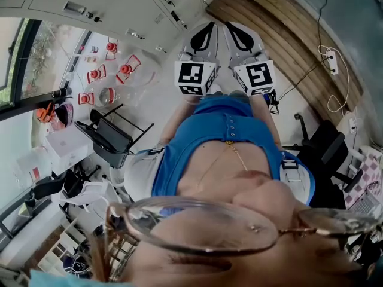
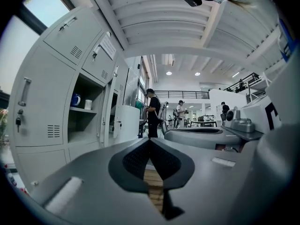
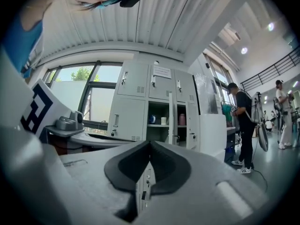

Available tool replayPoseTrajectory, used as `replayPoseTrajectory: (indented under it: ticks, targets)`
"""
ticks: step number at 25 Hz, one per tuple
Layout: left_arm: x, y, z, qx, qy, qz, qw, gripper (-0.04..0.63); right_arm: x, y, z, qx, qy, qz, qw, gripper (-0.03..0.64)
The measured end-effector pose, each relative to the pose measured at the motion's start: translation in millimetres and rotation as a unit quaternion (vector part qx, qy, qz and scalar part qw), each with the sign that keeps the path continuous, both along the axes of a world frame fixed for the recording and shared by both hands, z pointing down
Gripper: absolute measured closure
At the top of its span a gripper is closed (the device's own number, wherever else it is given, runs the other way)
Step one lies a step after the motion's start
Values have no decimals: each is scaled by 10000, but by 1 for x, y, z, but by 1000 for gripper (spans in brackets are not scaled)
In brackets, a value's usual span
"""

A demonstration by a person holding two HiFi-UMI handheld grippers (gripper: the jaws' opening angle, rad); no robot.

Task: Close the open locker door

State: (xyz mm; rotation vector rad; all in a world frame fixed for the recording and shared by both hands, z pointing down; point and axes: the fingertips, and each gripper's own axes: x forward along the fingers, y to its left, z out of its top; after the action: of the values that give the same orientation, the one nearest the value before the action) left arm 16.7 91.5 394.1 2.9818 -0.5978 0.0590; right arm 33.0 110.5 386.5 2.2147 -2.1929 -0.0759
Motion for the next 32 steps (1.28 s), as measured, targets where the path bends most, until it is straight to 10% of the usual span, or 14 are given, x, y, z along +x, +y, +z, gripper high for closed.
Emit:
replayPoseTrajectory:
  ticks: [32]
  targets:
    - [94, -190, -10, -45, -81, -1233, 9923, 600, 108, -204, -17, 35, -184, -1232, 9922, 615]
